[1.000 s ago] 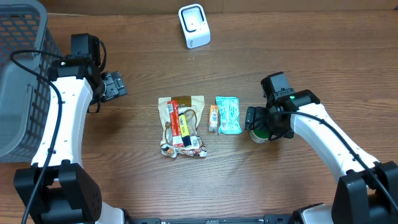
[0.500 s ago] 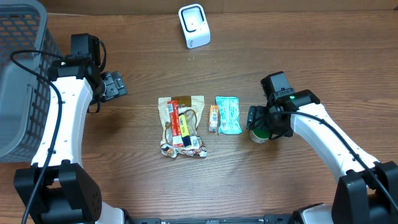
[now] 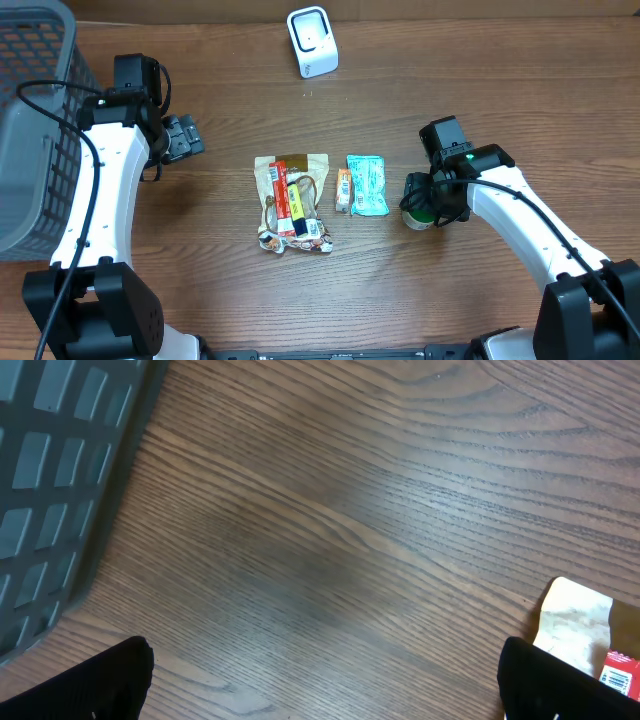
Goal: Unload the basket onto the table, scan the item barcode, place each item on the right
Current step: 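Lower the right gripper around the green-lidded jar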
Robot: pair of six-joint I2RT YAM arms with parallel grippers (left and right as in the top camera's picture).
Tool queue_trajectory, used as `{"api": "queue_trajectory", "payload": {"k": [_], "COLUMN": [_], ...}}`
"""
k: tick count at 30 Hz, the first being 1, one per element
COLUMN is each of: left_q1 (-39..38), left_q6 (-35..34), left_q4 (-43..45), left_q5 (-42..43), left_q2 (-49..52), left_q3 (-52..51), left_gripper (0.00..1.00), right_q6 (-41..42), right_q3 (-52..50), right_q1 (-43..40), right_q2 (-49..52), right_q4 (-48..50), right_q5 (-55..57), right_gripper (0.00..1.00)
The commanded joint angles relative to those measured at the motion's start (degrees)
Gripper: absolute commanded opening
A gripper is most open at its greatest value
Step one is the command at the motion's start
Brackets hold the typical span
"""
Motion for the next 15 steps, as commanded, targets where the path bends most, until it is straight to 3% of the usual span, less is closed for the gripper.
{"api": "queue_trajectory", "payload": {"k": [1,15], "left_q1": [-0.11,-0.11], "left_q6": [1.07,1.07], "left_q4": [0.09,0.07], "left_q5": [-0.37,-0.37], "left_q2": [-0.79,-0.79], "left_q3": [0.79,0.79], "left_gripper": [1.0,1.0], "right_q6": [0.13,0.37], "right_q3": [-0.39,-0.39], "right_q1": [0.26,0.28], "right_q2": [0.09,0.09], "right_q4": [-0.59,-1.31], "right_q5": [1.51,4.57], "right_gripper": [0.68,0.68]}}
